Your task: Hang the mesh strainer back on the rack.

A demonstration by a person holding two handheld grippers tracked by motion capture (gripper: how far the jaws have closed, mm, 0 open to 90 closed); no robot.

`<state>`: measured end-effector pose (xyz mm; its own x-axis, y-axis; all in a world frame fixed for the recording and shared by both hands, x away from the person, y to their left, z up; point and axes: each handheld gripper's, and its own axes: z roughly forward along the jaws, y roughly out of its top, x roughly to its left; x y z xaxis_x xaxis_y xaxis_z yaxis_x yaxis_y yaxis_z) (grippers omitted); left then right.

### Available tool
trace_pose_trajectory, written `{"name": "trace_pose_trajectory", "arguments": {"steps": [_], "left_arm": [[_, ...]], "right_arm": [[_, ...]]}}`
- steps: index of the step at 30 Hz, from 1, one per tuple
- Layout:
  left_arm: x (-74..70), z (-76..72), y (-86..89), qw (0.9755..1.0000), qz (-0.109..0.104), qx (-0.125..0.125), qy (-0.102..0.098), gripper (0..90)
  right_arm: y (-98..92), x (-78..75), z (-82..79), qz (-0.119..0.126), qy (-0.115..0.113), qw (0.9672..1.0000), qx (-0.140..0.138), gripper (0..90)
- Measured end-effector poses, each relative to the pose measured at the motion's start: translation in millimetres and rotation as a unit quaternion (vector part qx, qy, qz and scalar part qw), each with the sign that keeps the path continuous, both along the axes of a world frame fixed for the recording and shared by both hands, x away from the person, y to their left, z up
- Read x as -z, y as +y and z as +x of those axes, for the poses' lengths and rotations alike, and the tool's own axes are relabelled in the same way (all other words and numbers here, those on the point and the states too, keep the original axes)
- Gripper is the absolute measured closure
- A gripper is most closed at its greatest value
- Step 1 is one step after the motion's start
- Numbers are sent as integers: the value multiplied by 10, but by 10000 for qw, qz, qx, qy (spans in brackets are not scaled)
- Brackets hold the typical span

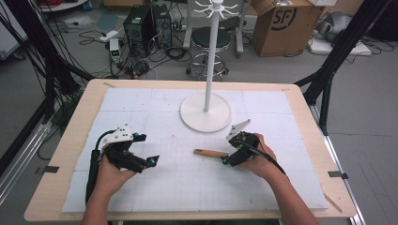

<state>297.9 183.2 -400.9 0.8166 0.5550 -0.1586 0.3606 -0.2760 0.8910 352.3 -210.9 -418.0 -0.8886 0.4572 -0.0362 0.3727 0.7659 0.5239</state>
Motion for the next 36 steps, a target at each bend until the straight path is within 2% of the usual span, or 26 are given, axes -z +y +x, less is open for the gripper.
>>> {"name": "trace_pose_trajectory", "arguments": {"steps": [3,9,11,15,20,27,34,36], "left_arm": [[5,2,-5,10000,24,7,6,16],[9,-1,-3,10000,20,-5,9,16],[11,-1,-1,10000,16,-7,10,17],[16,1,1,10000,31,-4,14,17],[17,-4,-12,10000,33,4,7,16],[45,0,-19,10000,57,11,46,17],[42,-2,-10,10000,56,-13,50,17],[46,0,-14,10000,58,-4,59,16]], "right_arm": [[30,20,18,-64,163,9998,-128,367],[100,44,47,-322,277,9987,-285,434],[108,74,60,-477,318,9979,-286,453],[96,78,75,-396,425,9980,-268,495],[100,59,57,-415,476,9976,-295,637],[139,44,7,-562,397,9973,-262,679],[144,44,8,-561,400,9972,-285,670],[143,46,23,-542,461,9971,-287,666]]}}
